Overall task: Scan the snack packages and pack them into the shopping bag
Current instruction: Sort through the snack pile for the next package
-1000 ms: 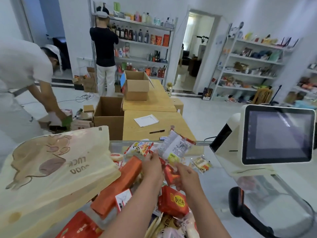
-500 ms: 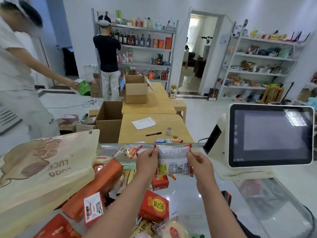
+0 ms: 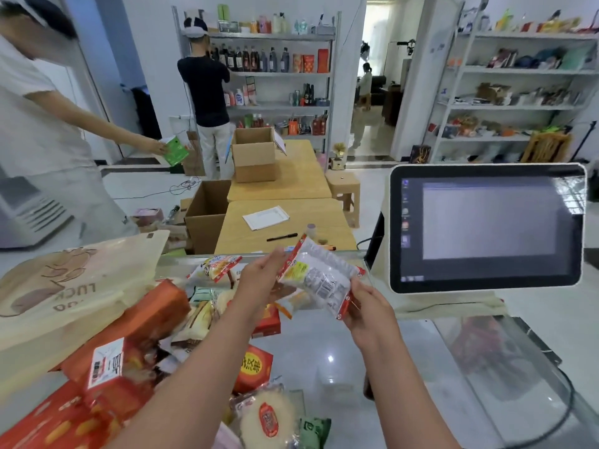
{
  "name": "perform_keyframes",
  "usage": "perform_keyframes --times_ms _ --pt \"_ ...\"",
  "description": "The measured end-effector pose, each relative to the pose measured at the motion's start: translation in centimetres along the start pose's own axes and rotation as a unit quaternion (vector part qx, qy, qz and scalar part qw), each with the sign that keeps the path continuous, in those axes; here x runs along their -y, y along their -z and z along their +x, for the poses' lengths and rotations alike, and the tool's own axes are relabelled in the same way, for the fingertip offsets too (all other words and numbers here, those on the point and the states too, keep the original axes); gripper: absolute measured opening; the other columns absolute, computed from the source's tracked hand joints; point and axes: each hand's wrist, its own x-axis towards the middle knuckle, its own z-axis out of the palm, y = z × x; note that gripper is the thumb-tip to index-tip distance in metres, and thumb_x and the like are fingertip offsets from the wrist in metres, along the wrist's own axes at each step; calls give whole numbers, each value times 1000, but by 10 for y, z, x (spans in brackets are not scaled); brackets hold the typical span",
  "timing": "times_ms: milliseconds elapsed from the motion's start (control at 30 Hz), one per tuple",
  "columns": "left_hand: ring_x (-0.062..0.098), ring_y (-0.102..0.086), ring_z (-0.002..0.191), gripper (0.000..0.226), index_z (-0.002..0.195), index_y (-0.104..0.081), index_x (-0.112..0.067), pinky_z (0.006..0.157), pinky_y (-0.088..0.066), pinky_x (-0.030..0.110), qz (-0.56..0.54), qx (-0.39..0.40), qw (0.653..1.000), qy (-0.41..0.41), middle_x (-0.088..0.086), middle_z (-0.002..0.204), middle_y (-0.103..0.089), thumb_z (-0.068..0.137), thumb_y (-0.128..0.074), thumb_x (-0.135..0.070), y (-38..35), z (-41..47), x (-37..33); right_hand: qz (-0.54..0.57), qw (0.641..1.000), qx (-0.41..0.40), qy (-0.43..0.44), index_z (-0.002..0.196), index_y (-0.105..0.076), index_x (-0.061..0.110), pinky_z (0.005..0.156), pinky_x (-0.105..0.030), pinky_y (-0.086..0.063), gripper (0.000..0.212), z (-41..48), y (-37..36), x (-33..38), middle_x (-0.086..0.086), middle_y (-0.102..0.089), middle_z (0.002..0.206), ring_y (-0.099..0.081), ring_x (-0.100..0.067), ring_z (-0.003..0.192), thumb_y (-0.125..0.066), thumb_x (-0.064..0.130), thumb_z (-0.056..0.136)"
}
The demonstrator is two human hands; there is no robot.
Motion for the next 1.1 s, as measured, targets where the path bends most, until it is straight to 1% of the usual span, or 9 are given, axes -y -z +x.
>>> perform_keyframes --times_ms 100,200,300,500,700,833,967,1033,1100 --pt "23 -70 79 26 97 -71 -10 56 -57 25 6 -5 1000 2 11 94 -72 93 -61 -33 -8 -3 9 53 999 -3 9 79 -60 8 54 -22 -56 13 -4 1 1 -3 -70 65 -66 -11 58 -62 11 91" --pt "26 -69 78 21 90 -70 -6 58 -58 24 -6 -48 999 -17 20 97 -70 96 -58 -21 -11 -4 12 41 999 32 8 94 -65 7 57 -22 -56 6 -9 5 -3 -5 -73 78 -67 -13 65 -63 12 90" --pt "28 -70 73 22 77 -69 -9 59 -60 29 -22 -93 995 -35 19 87 -70 95 -59 -15 -9 -1 7 10 995 96 -29 111 -63 5 58 -20 -54 22 -21 6 -9 -8 -69 85 -63 -14 68 -62 8 89" --pt "31 -71 64 34 63 -69 -12 71 -59 48 62 -138 986 -74 10 64 -71 94 -60 -23 -2 3 1 -118 984 115 -74 83 -66 0 58 -25 -57 7 -40 3 -13 -10 -64 70 -61 -17 59 -70 6 83" --pt "25 -59 65 30 66 -64 -16 63 -46 27 205 -146 958 -137 19 74 -70 94 -58 -24 8 7 -10 -182 973 128 -60 77 -62 -3 54 -21 -55 11 -48 -3 -13 -8 -62 58 -61 -11 51 -61 -2 89" --pt "27 -61 67 23 81 -76 -7 67 -49 30 248 -99 952 -149 15 72 -70 92 -62 -21 11 13 -15 -161 976 139 -54 73 -57 -2 53 -19 -54 17 -51 -2 -15 -5 -59 53 -57 -9 46 -57 -5 90" --pt "30 -67 77 23 94 -75 -6 78 -58 41 124 -52 986 -101 17 76 -69 94 -61 -24 8 20 -14 -121 982 140 -46 79 -57 -1 55 -20 -54 11 -55 0 -25 -8 -60 60 -58 -11 53 -57 -5 89" --pt "23 -63 78 31 108 -67 -12 70 -56 35 -33 -14 999 -25 11 82 -65 98 -50 -36 1 14 -11 -98 986 129 -30 78 -57 1 56 -20 -53 12 -54 -1 -29 -9 -59 64 -58 -11 54 -58 -4 89" --pt "21 -64 89 50 122 -57 -14 74 -53 34 -200 59 977 52 10 96 -66 96 -42 -53 -8 11 0 -76 991 114 -13 76 -55 3 55 -19 -53 15 -53 -3 -32 -7 -57 62 -57 -10 54 -57 -5 89"
